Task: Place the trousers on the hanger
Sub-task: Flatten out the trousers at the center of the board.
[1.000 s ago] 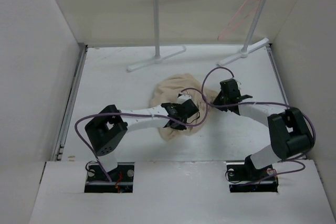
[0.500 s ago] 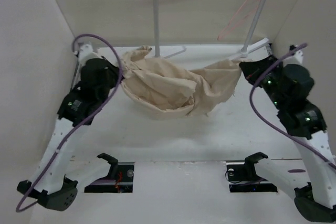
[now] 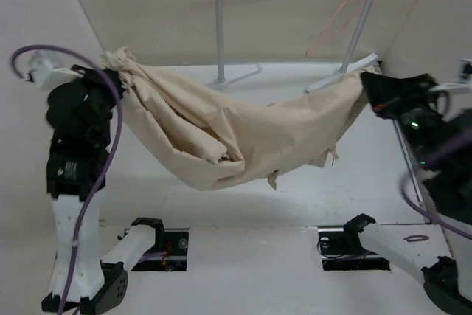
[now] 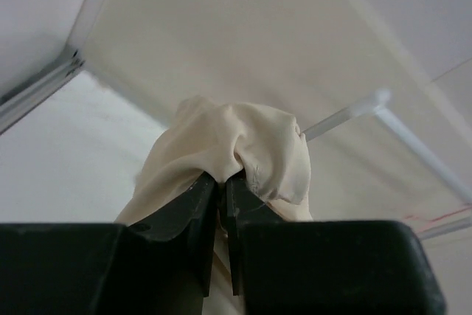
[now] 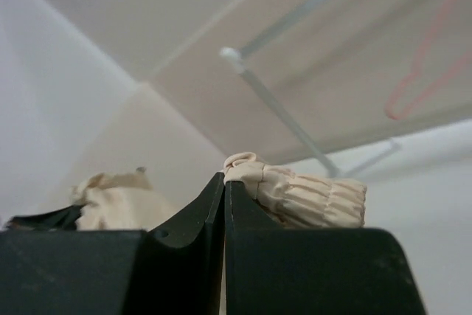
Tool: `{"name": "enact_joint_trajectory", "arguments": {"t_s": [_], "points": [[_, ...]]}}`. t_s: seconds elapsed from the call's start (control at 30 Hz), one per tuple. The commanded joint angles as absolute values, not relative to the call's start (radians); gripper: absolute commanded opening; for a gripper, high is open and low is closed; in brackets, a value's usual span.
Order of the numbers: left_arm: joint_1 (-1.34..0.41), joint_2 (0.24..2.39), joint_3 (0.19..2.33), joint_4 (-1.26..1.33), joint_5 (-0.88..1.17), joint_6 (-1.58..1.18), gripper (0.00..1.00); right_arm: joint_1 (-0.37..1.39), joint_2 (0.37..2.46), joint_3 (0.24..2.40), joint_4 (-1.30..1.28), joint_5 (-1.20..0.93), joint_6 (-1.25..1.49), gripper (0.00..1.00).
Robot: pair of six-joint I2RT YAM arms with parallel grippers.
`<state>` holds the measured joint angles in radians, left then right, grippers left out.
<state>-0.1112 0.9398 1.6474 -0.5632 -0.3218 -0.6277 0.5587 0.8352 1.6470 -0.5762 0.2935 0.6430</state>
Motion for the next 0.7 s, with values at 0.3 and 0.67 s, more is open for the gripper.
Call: {"name": "enact_joint_trajectory", "arguments": {"t_s": [0.3,0.67], "points": [[-0.094,1.178,1.236,-0.538,-0.176,-0.687,0.59,0.188,1.095,1.054,-0.387,0.204,0.775,0.47],[-0.689,1.434,1.229,-0.549,-0.342,-0.660,0.60,0.387,0.936,0.758,-0.501,0.207,0.785,0.07]]}}
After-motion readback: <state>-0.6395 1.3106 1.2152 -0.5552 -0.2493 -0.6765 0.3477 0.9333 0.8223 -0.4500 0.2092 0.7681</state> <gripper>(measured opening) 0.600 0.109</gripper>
